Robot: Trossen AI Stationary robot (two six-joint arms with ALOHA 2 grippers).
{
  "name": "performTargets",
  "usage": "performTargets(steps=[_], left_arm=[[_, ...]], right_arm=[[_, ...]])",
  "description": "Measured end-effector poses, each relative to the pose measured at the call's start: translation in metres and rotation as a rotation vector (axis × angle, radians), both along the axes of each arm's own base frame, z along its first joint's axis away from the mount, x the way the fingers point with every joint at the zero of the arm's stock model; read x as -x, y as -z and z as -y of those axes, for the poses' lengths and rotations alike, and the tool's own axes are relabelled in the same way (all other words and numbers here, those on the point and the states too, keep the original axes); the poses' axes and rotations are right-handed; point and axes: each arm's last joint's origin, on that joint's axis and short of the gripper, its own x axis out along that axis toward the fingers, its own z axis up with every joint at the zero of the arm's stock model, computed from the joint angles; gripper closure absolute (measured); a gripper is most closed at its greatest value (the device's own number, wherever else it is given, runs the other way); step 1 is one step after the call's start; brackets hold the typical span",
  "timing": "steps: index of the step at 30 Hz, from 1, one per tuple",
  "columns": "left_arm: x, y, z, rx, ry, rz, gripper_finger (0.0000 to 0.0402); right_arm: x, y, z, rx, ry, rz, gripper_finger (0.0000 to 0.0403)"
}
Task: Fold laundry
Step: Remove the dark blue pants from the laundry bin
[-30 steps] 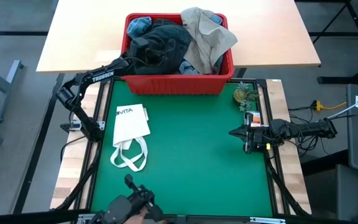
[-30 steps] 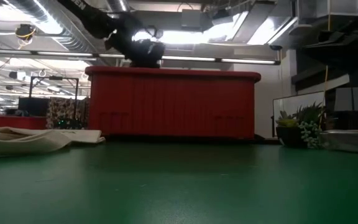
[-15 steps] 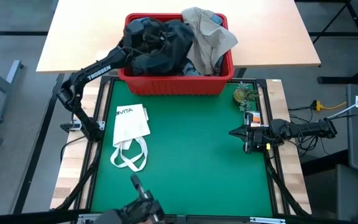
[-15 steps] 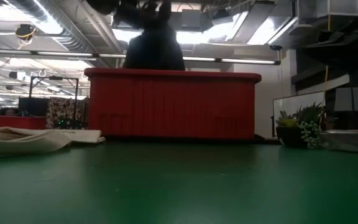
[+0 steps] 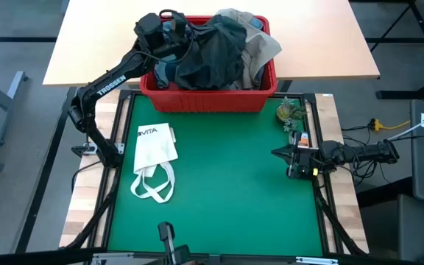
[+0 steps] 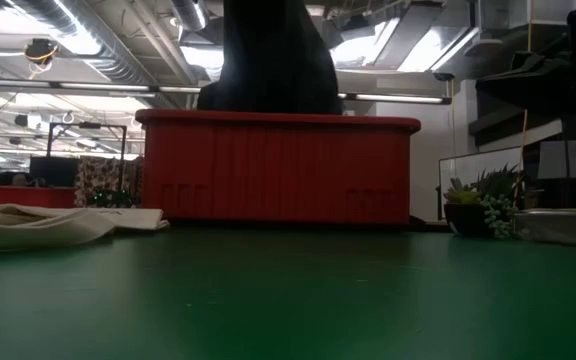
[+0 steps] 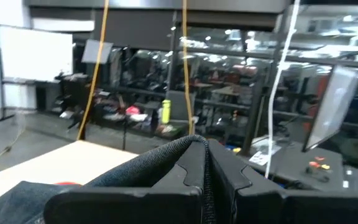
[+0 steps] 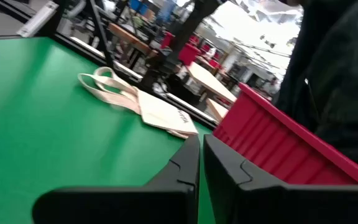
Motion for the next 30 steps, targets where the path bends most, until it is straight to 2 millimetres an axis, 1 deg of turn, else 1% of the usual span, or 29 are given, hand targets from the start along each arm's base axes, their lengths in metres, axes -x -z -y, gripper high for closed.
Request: performTargets(steps=[4, 9, 13, 16, 20, 25, 30], left_arm=[[-0.001, -0.009, 0.007, -0.009, 0.066, 0.023, 0.0401], [-0.003, -0.013, 0.014, -0.015, 0.118, 0.030, 0.0401], [-0.007, -0.013, 0.019, -0.016, 0.140, 0.029, 0.0401], [-0.011, -0.013, 0.025, -0.017, 0.158, 0.029, 0.0401], [-0.014, -0.015, 0.031, -0.029, 0.178, 0.043, 0.0401], [-0.012, -0.023, 0.034, -0.081, 0.181, 0.109, 0.0401], [-0.011, -0.028, 0.035, -0.090, 0.193, 0.152, 0.0401]], right_arm=[[0.000, -0.002, 0.001, -0.002, 0.031, 0.019, 0.0358], [0.002, -0.012, 0.002, -0.007, 0.069, 0.127, 0.0298], [0.004, -0.020, 0.005, 0.016, 0.176, 0.203, 0.0254], [0.007, -0.024, 0.007, 0.048, 0.262, 0.233, 0.0232], [0.009, -0.030, 0.008, 0.095, 0.329, 0.265, 0.0217], [0.012, -0.037, 0.008, 0.096, 0.337, 0.342, 0.0214], [0.013, -0.038, 0.008, 0.084, 0.334, 0.360, 0.0214]])
